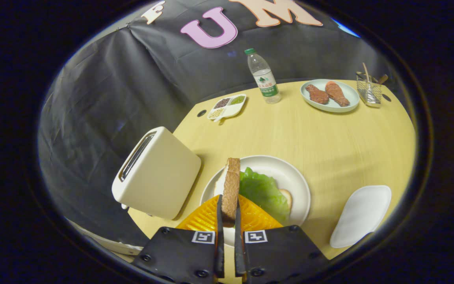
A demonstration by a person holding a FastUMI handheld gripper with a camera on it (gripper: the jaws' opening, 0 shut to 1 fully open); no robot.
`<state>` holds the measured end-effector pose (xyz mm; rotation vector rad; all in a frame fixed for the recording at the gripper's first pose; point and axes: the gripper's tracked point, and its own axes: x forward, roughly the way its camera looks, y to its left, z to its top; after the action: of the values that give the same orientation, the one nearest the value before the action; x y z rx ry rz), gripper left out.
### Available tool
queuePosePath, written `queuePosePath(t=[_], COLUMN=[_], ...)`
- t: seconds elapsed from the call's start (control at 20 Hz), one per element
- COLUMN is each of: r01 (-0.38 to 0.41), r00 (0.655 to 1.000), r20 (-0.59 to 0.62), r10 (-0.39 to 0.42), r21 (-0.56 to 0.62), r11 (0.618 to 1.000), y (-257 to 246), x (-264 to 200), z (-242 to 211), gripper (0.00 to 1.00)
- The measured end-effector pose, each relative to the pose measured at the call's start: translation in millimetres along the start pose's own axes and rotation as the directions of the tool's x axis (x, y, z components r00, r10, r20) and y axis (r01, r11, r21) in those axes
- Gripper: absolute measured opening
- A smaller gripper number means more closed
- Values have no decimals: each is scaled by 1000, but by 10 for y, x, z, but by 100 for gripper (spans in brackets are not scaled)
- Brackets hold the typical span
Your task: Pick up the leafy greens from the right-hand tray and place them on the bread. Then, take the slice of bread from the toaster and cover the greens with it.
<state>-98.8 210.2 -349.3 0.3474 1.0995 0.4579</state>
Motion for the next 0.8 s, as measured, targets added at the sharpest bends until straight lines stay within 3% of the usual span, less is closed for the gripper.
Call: queuePosePath(t=[0.6, 0.8], r01=[57, 55], r00=[998, 997], r20=[20, 67], r10=[-55, -45], r21=[-111, -150], r11=[992, 987], y=[-310, -291], x=[-227, -461], z=[10, 177], gripper=[99, 100])
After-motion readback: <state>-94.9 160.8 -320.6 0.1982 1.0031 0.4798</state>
